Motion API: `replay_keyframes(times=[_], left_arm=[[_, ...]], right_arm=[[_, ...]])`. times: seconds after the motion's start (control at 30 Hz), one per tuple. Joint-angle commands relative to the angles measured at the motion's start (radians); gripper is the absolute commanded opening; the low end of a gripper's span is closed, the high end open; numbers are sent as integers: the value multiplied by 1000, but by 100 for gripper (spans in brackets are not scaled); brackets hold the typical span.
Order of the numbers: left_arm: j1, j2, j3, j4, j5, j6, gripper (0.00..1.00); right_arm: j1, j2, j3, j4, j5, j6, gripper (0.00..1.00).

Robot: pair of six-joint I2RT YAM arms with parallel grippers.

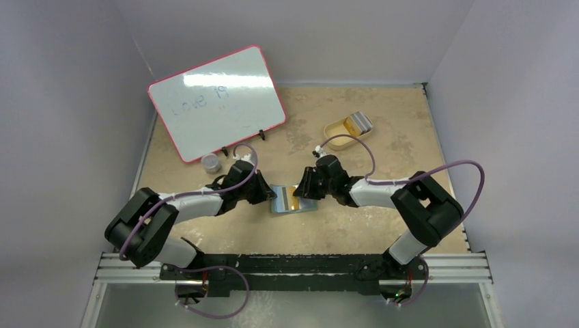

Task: Put the credit cards into the card holder
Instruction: Insert the credit card into the card holder.

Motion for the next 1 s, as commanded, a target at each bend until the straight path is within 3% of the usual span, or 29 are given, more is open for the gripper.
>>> replay_keyframes(times=[0.0,0.5,0.97], left_arm=[[1,-20,-6,41,16,-5,8],[-2,3,-3,81,39,-23,19],[-7,12,-9,107,46,-36,23]], right_arm=[[5,8,25,-41,34,-35,31],[14,42,14,102,-88,-50,32],[25,76,-14,239,-184,6,25]])
